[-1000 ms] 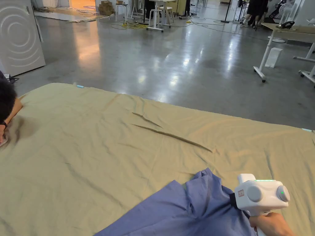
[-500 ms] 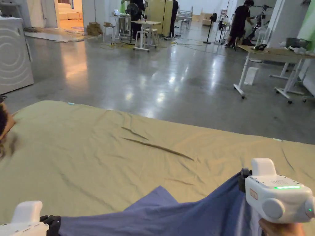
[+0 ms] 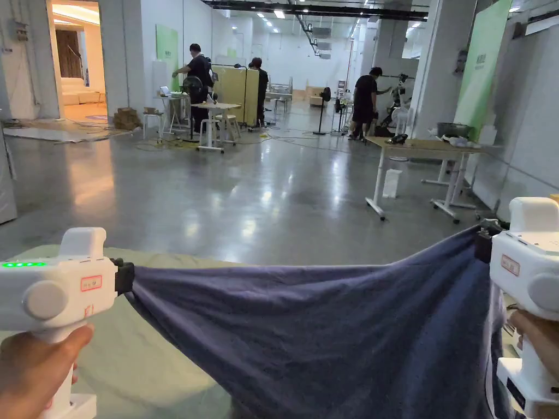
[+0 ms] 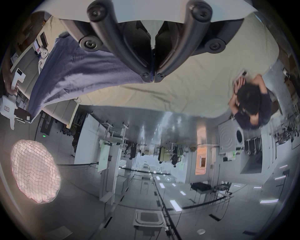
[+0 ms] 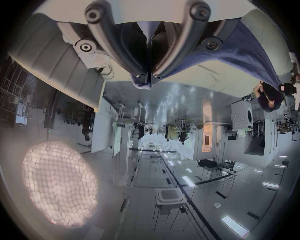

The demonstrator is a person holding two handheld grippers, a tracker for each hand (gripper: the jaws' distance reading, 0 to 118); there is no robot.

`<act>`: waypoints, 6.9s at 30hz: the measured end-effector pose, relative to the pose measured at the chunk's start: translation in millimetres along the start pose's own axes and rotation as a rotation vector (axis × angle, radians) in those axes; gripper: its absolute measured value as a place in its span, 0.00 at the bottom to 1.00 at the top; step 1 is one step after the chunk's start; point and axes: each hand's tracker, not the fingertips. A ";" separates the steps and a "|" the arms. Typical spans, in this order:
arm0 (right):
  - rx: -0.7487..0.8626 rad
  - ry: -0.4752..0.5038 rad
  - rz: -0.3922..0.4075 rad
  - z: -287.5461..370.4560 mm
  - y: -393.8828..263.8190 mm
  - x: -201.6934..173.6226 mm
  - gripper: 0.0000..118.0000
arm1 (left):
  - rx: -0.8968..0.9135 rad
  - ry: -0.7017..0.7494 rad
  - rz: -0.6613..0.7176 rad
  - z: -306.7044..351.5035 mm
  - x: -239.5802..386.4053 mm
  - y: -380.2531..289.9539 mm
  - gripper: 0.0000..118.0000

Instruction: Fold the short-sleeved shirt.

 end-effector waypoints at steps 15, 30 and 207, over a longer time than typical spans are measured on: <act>0.115 -0.056 -0.011 0.6 118.4 5.4 0.01 | 0.131 0.002 -0.060 5.7 39.2 155.7 0.03; 0.094 -0.083 -0.006 -128.4 136.1 -29.5 0.01 | 0.130 0.072 -0.068 -93.5 24.4 227.2 0.03; -1.029 0.007 -0.130 189.6 -400.9 -22.0 0.35 | -0.750 0.127 0.055 85.1 -55.2 -336.0 0.06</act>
